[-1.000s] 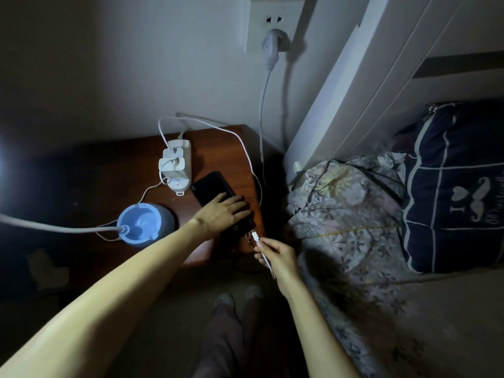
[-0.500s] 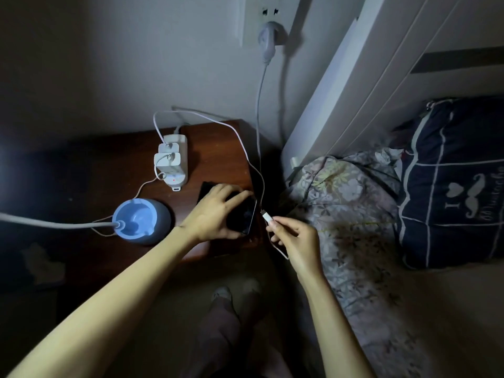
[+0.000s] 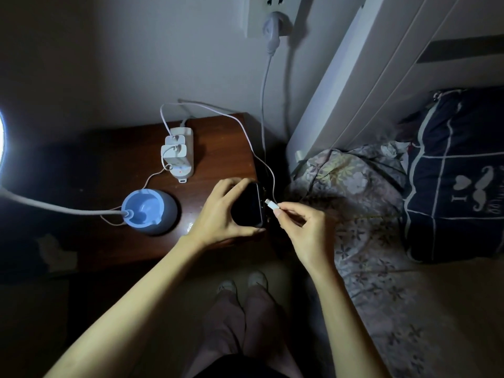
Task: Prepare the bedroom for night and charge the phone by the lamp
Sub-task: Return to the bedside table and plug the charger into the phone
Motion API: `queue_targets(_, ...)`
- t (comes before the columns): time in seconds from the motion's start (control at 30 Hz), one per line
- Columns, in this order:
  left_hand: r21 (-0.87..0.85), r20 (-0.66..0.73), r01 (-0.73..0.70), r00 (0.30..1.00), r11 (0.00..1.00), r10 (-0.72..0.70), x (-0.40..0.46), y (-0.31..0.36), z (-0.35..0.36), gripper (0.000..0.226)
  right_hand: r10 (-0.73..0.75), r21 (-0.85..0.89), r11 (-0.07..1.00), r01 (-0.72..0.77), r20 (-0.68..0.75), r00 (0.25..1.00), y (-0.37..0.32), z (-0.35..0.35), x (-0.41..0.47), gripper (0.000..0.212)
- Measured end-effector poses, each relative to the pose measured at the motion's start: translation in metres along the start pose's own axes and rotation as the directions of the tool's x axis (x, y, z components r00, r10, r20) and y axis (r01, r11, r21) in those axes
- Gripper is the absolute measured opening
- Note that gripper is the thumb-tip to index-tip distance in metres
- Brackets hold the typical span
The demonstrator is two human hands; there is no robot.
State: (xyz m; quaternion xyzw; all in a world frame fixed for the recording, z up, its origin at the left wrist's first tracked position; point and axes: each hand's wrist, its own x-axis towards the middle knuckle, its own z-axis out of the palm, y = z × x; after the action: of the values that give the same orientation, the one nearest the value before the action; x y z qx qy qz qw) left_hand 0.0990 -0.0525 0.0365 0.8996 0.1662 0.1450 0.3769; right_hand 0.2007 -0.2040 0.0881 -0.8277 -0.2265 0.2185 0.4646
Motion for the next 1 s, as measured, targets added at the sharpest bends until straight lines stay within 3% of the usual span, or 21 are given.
queue_targets(0.3, 0.009, 0.048, -0.021, 0.999, 1.000, 0.021, -0.001, 0.005, -0.009, 0.089, -0.089, -0.067, 0.993, 0.095, 0.099, 0.991, -0.003, -0.002, -0.001, 0.007)
queue_targets(0.57, 0.200, 0.180, -0.099, 0.982, 0.975, 0.062, -0.001, 0.007, -0.016, 0.094, -0.129, -0.275, 0.943, 0.187, 0.217, 0.968, -0.013, -0.012, 0.007, 0.005)
queue_targets(1.0, 0.258, 0.229, -0.094, 0.973, 0.962, 0.034, 0.008, 0.013, -0.026, 0.092, 0.021, -0.055, 0.998, -0.007, 0.273, 0.962, 0.000, -0.005, 0.017, 0.006)
